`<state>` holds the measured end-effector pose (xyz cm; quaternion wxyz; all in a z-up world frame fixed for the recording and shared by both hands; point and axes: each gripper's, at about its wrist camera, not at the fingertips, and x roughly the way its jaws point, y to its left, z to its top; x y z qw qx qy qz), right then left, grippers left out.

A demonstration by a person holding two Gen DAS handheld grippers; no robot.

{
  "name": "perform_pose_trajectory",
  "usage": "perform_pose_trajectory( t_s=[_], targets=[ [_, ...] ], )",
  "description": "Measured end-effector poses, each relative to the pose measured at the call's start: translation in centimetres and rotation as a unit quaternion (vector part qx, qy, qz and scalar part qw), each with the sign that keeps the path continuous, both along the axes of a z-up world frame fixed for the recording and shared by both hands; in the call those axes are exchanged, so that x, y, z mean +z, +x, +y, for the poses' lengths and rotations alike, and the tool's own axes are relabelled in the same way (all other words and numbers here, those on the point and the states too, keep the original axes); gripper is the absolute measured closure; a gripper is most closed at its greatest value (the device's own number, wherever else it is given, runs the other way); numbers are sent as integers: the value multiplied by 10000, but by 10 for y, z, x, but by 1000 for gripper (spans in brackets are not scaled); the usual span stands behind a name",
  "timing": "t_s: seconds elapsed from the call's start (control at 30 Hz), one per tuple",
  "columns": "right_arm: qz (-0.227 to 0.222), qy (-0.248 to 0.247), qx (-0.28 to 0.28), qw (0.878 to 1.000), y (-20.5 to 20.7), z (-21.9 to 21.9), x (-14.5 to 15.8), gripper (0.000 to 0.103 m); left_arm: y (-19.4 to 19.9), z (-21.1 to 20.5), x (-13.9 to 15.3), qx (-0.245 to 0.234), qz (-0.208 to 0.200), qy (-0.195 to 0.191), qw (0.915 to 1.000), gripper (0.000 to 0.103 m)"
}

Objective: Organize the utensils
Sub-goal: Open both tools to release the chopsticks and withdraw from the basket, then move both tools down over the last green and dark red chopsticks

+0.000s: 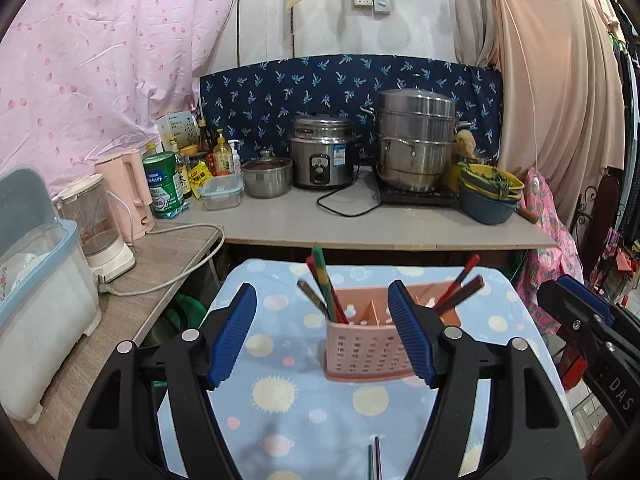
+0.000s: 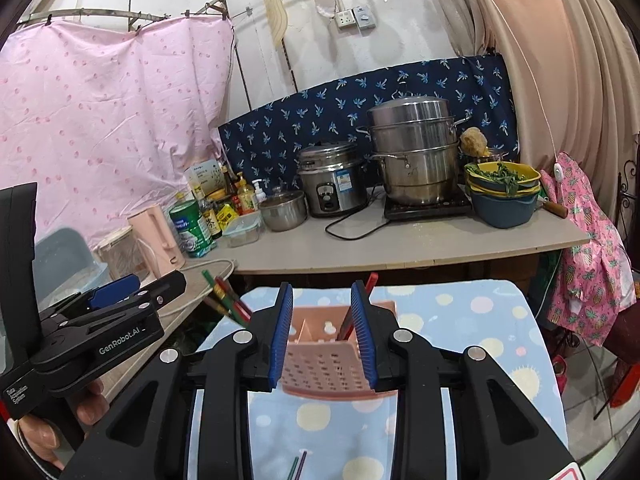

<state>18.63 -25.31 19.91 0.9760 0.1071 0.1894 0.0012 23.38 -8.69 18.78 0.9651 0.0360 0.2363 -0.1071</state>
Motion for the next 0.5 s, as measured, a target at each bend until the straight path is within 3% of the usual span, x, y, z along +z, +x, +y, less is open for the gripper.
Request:
perform_pose_trajectory(
  t_s=[0.5],
  targets=[
    [587, -217, 115, 9980, -72, 32, -58, 73, -69, 29, -78, -35, 701, 199, 9973, 38]
  ],
)
